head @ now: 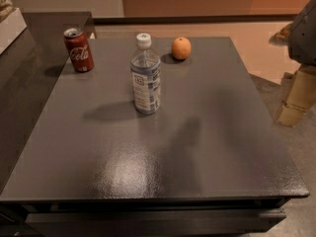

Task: Knock blue plastic bottle over

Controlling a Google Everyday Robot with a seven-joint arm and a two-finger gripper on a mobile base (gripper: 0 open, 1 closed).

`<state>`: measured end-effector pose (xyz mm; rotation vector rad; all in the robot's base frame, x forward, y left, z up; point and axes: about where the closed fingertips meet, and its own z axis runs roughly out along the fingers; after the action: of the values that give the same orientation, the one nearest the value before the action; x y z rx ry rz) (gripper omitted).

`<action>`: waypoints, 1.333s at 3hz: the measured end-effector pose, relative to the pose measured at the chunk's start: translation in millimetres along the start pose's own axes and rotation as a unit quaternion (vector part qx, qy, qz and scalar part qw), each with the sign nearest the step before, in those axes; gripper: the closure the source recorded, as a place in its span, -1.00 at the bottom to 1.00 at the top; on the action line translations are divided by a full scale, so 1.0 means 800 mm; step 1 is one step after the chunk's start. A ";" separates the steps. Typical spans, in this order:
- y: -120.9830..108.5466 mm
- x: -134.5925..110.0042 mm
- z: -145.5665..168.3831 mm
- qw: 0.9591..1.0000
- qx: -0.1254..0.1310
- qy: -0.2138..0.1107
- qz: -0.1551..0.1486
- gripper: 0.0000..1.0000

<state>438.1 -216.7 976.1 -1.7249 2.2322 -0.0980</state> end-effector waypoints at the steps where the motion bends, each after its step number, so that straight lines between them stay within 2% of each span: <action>1: 0.000 0.000 0.000 1.000 0.000 0.000 0.000 -1.00; 2: 0.004 -0.013 0.000 1.000 0.003 -0.005 -0.012 -1.00; 3: 0.007 -0.054 0.009 0.999 -0.006 -0.037 -0.019 -1.00; 4: 0.002 -0.105 0.028 0.997 -0.021 -0.081 -0.003 -1.00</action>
Offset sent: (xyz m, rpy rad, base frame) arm -0.0017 0.0225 -0.0024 0.0001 -0.0028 0.0555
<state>461.4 -133.4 972.1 -1.6960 2.1266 0.0843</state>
